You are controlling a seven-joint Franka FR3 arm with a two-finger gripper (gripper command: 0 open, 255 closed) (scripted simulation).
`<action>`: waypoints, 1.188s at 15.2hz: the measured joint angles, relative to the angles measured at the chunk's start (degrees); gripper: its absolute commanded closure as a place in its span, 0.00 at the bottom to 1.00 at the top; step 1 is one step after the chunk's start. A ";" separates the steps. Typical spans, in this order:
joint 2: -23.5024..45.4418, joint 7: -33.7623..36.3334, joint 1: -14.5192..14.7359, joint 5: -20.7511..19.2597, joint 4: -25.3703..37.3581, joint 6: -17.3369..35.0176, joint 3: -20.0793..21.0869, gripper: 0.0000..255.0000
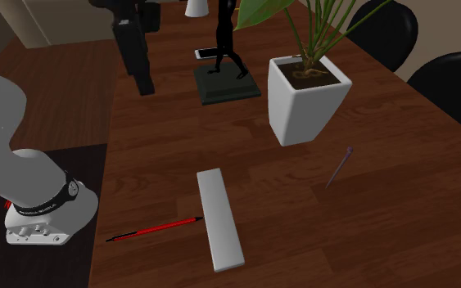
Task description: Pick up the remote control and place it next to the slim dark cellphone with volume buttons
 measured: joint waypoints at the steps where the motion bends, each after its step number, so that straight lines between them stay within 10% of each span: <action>1: 0.00 0.00 0.00 0.00 0.00 0.00 0.00 0.00; 18: 14.71 -67.16 12.00 -13.78 -9.00 26.41 -31.87 0.00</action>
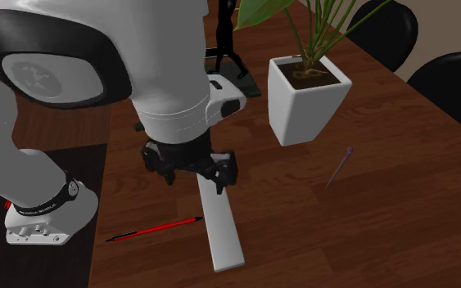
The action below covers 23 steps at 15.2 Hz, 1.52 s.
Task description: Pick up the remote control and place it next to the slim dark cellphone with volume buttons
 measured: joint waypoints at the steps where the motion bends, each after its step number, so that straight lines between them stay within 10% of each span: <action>1: 2.54 -4.62 1.45 0.28 0.91 1.74 -2.24 0.00; 5: 10.02 -18.35 6.09 2.44 2.98 6.99 -8.00 0.00; 18: 16.03 -21.90 7.90 4.95 0.74 14.83 -10.81 0.00; 19: 16.03 -21.90 7.90 4.95 0.74 14.83 -10.81 1.00; 23: 15.82 -21.90 7.87 4.96 0.87 14.47 -10.79 1.00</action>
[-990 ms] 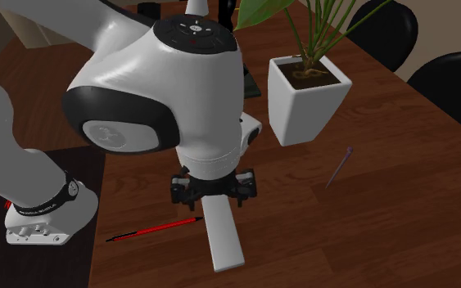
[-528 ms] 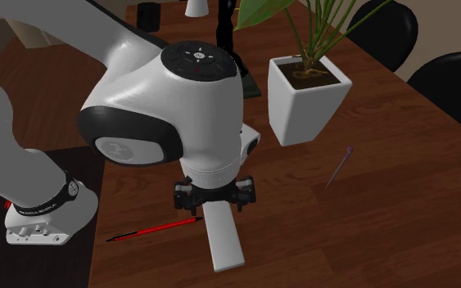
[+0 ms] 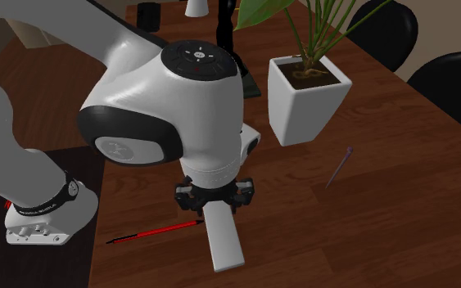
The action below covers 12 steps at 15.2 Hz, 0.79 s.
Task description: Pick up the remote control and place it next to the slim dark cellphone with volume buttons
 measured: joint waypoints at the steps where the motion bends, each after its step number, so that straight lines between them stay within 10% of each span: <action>1: 0.01 -0.01 0.01 0.01 0.02 0.02 0.00 1.00; 12: -3.08 1.33 -0.75 -1.48 1.59 -4.33 1.37 1.00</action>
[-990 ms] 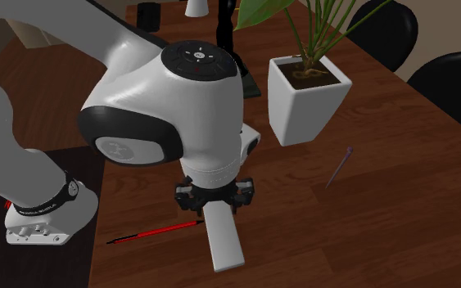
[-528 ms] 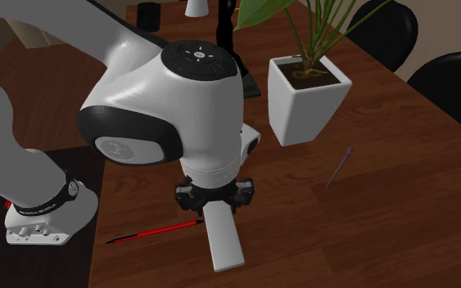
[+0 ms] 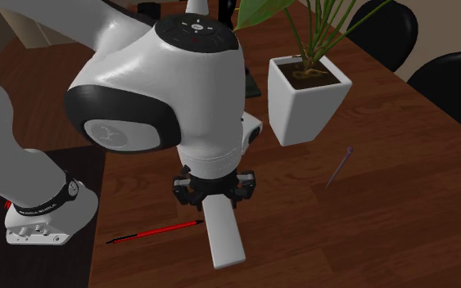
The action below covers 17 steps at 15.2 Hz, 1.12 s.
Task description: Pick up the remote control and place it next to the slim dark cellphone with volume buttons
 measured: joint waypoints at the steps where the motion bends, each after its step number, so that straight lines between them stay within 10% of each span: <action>1: -0.63 0.20 -0.15 -0.23 0.39 -0.96 0.26 1.00; 17: -9.82 9.78 0.54 -0.98 0.79 -11.08 9.44 1.00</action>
